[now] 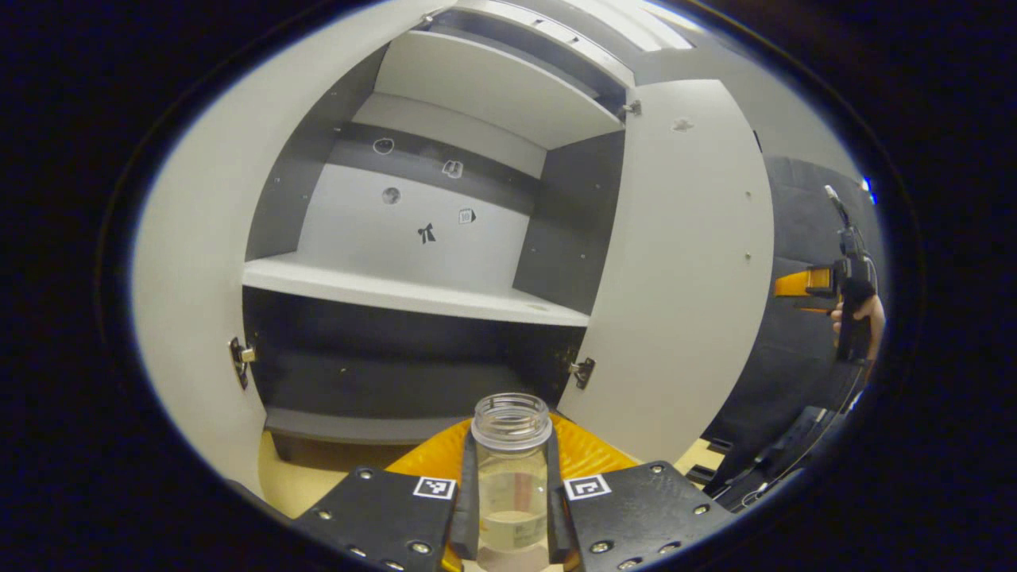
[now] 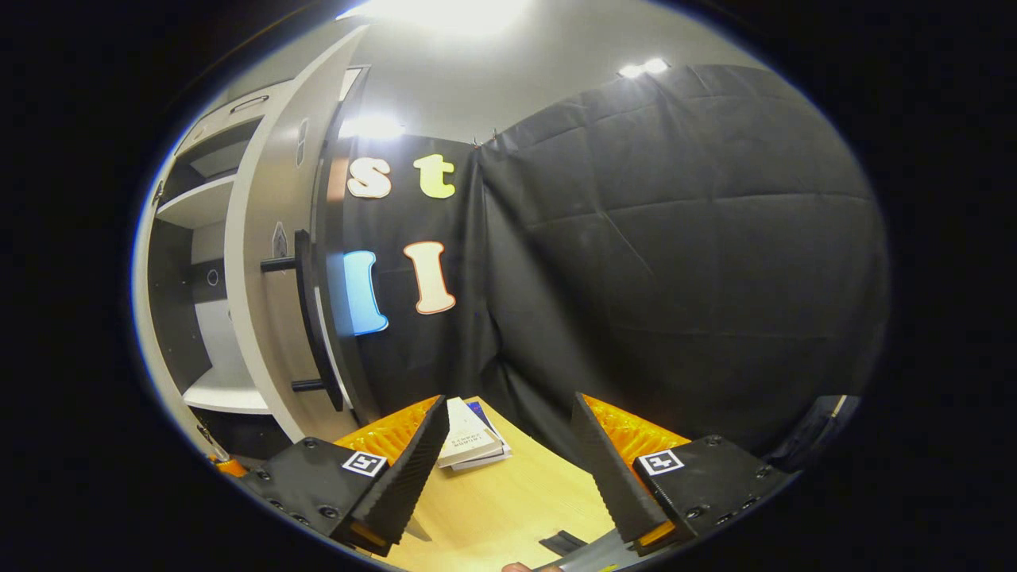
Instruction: Grasp the bottle in the cabinet with the left hand and place it on the coaster, then close the right door with the right hand and the left door with the left hand.
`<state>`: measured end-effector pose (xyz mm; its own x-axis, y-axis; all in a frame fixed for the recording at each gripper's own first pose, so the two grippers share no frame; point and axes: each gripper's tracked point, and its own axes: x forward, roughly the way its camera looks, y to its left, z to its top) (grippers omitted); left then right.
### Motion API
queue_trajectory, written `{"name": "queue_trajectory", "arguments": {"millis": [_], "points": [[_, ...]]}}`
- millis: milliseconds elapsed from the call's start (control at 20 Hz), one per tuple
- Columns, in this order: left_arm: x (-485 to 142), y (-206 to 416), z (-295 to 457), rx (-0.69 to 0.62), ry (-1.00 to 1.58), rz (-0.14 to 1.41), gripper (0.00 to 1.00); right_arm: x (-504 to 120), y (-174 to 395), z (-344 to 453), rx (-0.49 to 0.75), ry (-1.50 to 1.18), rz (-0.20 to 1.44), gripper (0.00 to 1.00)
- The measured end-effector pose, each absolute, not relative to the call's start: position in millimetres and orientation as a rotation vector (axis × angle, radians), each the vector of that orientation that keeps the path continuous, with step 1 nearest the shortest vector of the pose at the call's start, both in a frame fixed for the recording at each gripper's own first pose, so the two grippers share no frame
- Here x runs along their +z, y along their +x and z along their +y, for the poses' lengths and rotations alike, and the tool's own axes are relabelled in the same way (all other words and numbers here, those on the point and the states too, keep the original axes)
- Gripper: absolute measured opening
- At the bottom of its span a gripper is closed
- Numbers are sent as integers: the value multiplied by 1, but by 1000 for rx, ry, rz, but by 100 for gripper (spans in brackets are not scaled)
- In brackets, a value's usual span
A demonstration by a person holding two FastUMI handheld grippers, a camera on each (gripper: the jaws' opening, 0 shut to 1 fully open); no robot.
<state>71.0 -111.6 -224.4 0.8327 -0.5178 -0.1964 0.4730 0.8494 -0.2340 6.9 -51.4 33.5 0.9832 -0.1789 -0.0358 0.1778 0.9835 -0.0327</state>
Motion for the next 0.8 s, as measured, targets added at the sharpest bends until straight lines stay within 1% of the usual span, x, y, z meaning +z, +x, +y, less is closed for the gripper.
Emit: {"name": "queue_trajectory", "arguments": {"millis": [50,100,150,200,450,500,600,650,700,750,800], "points": [[-234,67,-115,-536,-171,262,35,35,5,-49,-176,-31,40,99],[-245,59,-117,-545,-163,267,34,35,2,-48,-175,-39,40,96],[-253,53,-120,-554,-162,271,35,35,0,-47,-176,-53,43,96],[-261,50,-124,-563,-161,277,36,32,-3,-48,-177,-64,51,99],[-299,36,-142,-594,-128,310,36,21,-13,-53,-209,-71,100,99],[-303,30,-145,-599,-133,315,36,19,-15,-50,-209,-67,106,96],[-309,25,-147,-598,-119,301,36,13,-19,-49,-211,-60,125,96],[-312,23,-148,-598,-104,296,36,11,-19,-51,-213,-58,134,99],[-318,20,-150,-597,-89,299,35,10,-21,-53,-217,-56,140,99],[-323,17,-152,-593,-72,303,36,9,-22,-54,-221,-53,145,96],[-327,14,-152,-586,-57,308,37,8,-25,-55,-224,-51,154,99]]}}
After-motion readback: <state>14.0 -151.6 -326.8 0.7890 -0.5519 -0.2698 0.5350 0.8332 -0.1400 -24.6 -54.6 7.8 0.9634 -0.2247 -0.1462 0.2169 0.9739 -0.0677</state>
